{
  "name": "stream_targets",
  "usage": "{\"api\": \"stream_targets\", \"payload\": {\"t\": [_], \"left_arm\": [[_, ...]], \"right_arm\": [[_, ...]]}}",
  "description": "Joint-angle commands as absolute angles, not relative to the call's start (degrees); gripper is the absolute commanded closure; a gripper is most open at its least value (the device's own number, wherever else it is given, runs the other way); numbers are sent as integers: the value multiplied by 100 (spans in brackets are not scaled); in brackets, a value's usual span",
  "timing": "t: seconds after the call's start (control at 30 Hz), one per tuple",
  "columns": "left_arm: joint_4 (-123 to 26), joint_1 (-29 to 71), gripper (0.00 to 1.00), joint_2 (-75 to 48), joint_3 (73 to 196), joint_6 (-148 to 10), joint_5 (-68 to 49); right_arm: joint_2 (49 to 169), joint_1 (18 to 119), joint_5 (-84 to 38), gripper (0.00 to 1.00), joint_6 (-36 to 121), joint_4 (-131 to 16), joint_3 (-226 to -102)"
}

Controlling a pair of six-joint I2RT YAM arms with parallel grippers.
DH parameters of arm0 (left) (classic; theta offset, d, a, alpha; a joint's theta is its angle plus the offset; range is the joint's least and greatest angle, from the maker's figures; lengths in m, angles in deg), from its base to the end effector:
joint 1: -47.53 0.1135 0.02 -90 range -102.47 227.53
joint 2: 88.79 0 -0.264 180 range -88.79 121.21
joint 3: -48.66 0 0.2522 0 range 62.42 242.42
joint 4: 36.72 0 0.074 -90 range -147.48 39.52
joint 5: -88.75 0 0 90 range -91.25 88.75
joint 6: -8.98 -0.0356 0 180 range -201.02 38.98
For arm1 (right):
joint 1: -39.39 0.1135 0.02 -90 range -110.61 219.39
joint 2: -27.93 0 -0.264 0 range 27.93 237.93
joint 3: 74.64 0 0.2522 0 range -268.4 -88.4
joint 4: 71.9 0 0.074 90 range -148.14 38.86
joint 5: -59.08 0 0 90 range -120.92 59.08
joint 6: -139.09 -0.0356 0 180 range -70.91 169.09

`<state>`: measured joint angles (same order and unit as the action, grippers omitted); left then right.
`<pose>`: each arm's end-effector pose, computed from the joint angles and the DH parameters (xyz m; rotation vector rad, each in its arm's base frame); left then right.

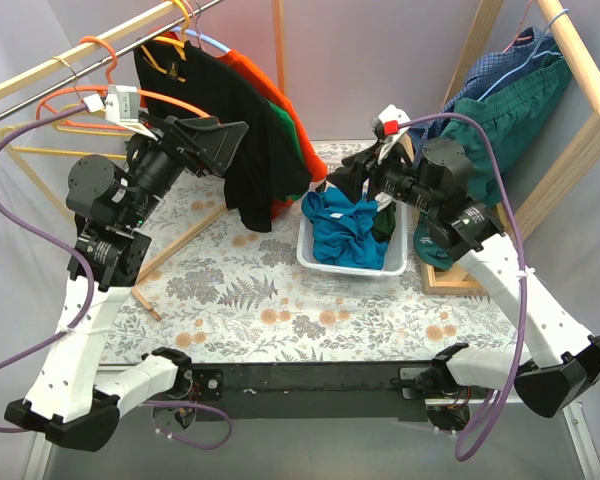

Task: Remove the t-shirt from the hanger
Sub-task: Place the T-shirt in the bin, then pick up the hanger from the clothesline.

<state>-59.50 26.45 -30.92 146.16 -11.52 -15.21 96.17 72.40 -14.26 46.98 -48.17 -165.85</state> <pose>0.1627 -0.0719 0.5294 -0.3698 1.3957 -1.4872 0.2145 0.1515 0.4557 -0.6539 1.4916 0.7049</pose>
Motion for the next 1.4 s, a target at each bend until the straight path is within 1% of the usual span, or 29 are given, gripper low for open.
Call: {"api": "stream_targets", "payload": {"t": [0.0, 0.17, 0.27, 0.3, 0.37, 0.4, 0.43, 0.5, 0.63, 0.7, 0.77, 0.87, 0.93, 1.0, 1.13, 1.17, 1.23, 1.27, 1.33, 1.37], "left_arm": [[-5611, 2670, 14, -2842, 15004, -1027, -1734], [-5601, 2661, 16, -2165, 15496, -781, -1498], [-5987, 2582, 18, -1666, 15900, -649, -857], [-6110, 2512, 18, -1524, 16023, -614, -516], [-6374, 2398, 20, -1165, 16313, -631, -197], [-6479, 2249, 21, -1067, 16427, -640, 335], [-6655, 2170, 22, -961, 16637, -657, 514], [-6805, 1951, 23, -707, 16797, -736, 866], [-7120, 1589, 24, -407, 17016, -938, 2041], [-7306, 1362, 25, -275, 17245, -1139, 2430], [-7561, 1168, 25, -152, 17359, -1290, 3175], [-7667, 851, 26, -178, 17290, -1536, 3984], [-7658, 675, 28, -204, 17184, -1694, 4268], [-7658, 579, 31, -231, 17123, -1782, 4629], [-7676, 534, 43, -274, 17079, -1958, 4998], [-7676, 534, 48, -309, 17079, -2002, 5042], [-7667, 534, 53, -353, 17044, -2028, 5130], [-7658, 534, 58, -371, 17035, -2081, 5139], [-7667, 534, 63, -415, 17008, -2125, 5157], [-7684, 534, 68, -433, 16991, -2143, 5165]], "right_arm": [[9578, 7235, -1185, 42, 4559, -5322, -16190], [9209, 7252, -1211, 43, 4224, -5586, -15187], [9095, 7252, -1246, 43, 4110, -5568, -14809], [9068, 7244, -1264, 44, 4101, -5542, -14677], [9024, 7252, -1343, 44, 4083, -5507, -14580], [9007, 7244, -1378, 44, 4074, -5472, -14536], [8972, 7252, -1465, 44, 4074, -5437, -14466], [8954, 7252, -1536, 45, 4057, -5393, -14395], [8910, 7252, -1580, 45, 3978, -5401, -14255], [8910, 7244, -1607, 46, 3951, -5401, -14219], [8892, 7252, -1642, 46, 3942, -5393, -14175], [8875, 7252, -1677, 46, 3899, -5410, -14140], [8892, 7244, -1694, 46, 3864, -5419, -14114], [8892, 7252, -1712, 47, 3846, -5428, -14079], [8901, 7244, -1800, 47, 3767, -5419, -14044], [8901, 7244, -1818, 47, 3758, -5410, -14035], [8901, 7252, -1853, 47, 3758, -5410, -14026], [8892, 7244, -1870, 48, 3741, -5401, -14026], [8901, 7244, -1923, 48, 3740, -5393, -13999], [8892, 7244, -1932, 48, 3732, -5393, -13999]]}}
